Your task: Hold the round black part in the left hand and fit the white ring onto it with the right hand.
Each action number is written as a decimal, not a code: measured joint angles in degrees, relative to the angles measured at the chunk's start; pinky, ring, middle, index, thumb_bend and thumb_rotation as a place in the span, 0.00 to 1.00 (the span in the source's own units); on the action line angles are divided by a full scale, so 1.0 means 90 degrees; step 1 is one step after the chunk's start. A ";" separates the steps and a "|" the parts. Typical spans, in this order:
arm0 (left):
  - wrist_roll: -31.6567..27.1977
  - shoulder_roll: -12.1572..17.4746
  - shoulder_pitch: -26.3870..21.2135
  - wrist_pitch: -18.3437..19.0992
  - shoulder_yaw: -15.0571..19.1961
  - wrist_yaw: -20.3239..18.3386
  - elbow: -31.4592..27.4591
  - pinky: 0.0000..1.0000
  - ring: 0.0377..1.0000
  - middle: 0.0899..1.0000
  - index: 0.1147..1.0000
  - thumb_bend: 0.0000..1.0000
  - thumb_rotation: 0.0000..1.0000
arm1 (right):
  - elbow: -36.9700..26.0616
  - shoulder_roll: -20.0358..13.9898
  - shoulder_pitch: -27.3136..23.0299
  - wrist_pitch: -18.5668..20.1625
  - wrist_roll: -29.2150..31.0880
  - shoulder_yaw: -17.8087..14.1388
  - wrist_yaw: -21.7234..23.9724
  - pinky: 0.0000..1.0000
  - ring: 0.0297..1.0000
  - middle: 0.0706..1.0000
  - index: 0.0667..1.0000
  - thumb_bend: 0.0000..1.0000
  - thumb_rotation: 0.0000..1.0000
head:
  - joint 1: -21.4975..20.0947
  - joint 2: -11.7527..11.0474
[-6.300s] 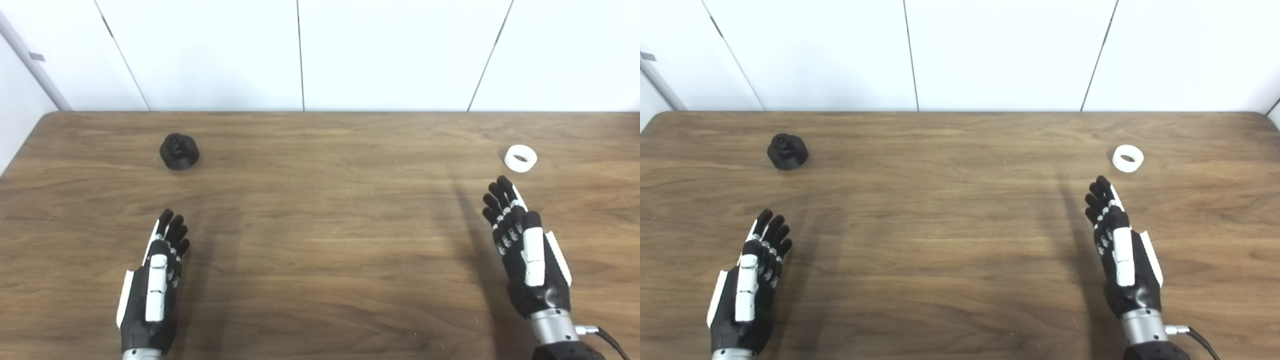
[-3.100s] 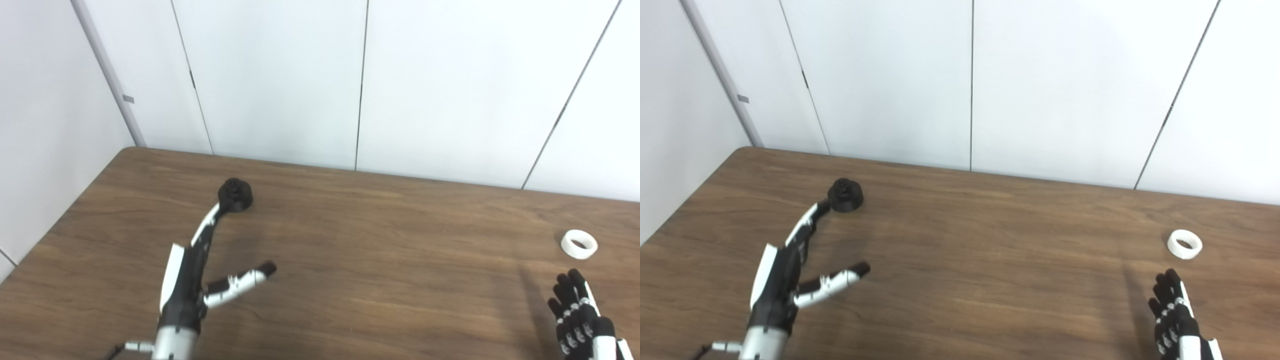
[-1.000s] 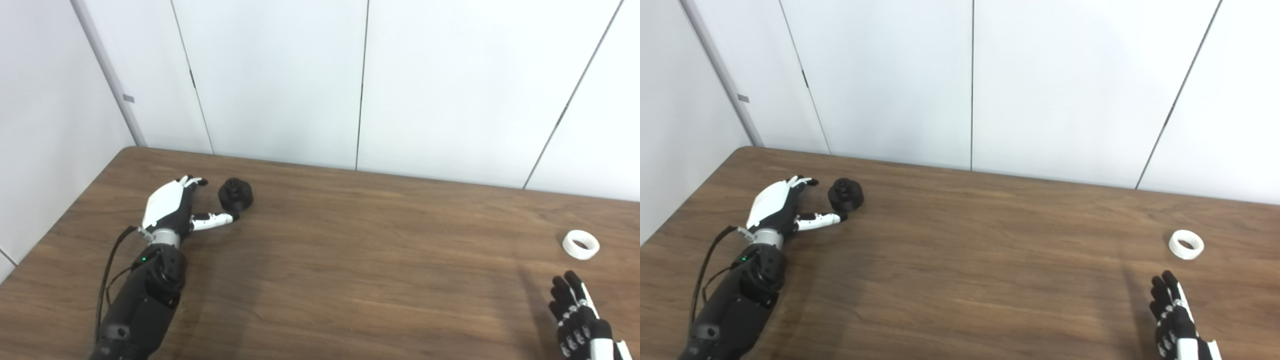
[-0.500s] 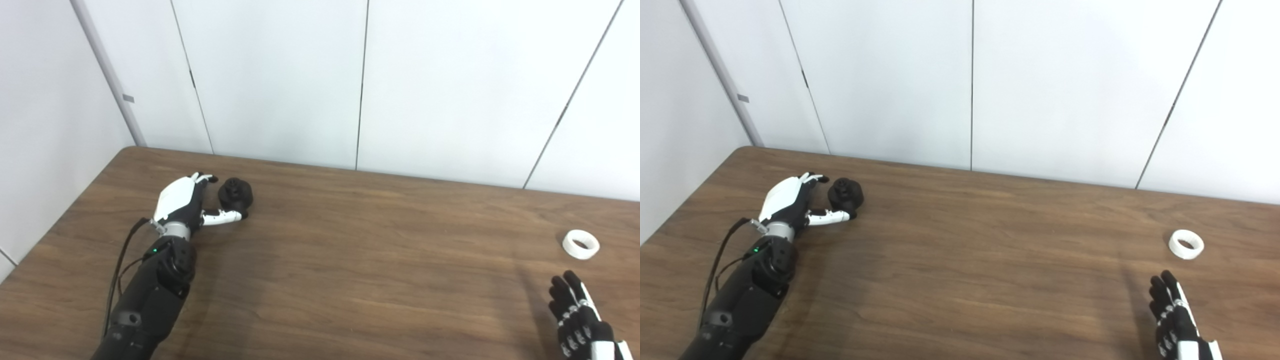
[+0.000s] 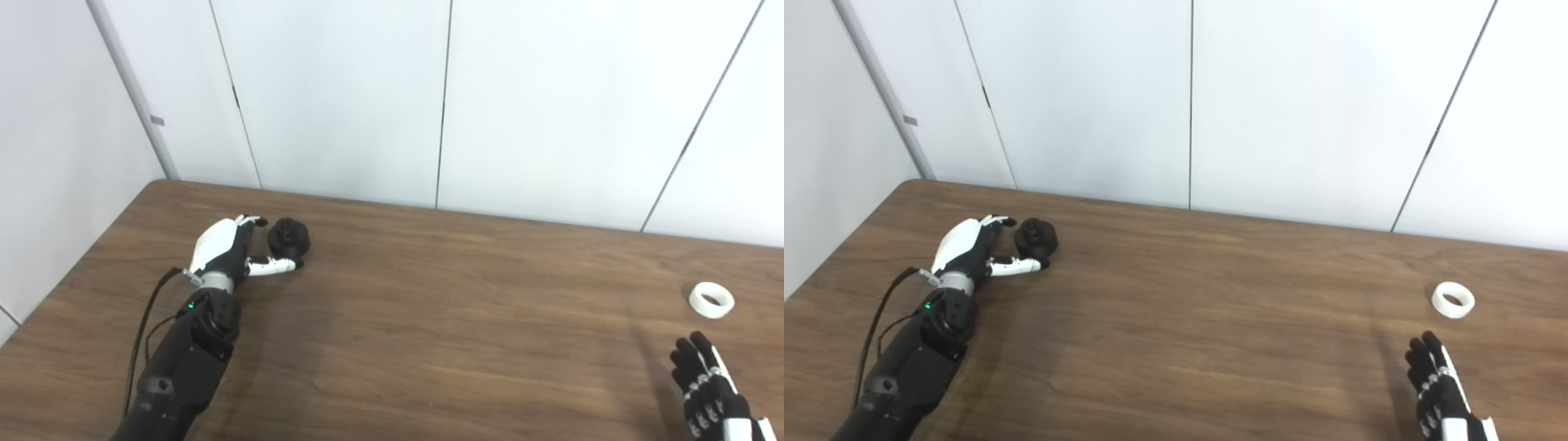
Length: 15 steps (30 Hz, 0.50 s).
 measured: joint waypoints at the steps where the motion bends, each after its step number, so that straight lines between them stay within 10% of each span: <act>1: -0.0011 -0.0005 -0.0001 -0.0002 0.0001 0.0032 0.0013 1.00 1.00 0.96 0.82 0.95 0.38 | 0.0000 0.0000 0.0001 0.0000 -0.0001 0.0000 0.0000 0.98 0.95 0.94 0.94 0.65 0.96 | 0.0000 0.0000; 15: -0.0559 -0.0077 -0.0208 -0.0306 0.0125 0.0191 0.0373 1.00 1.00 0.95 0.79 0.93 0.36 | 0.0004 -0.0007 0.0011 -0.0017 -0.0001 -0.0008 0.0027 0.98 0.95 0.94 0.96 0.64 0.96 | 0.0019 0.0020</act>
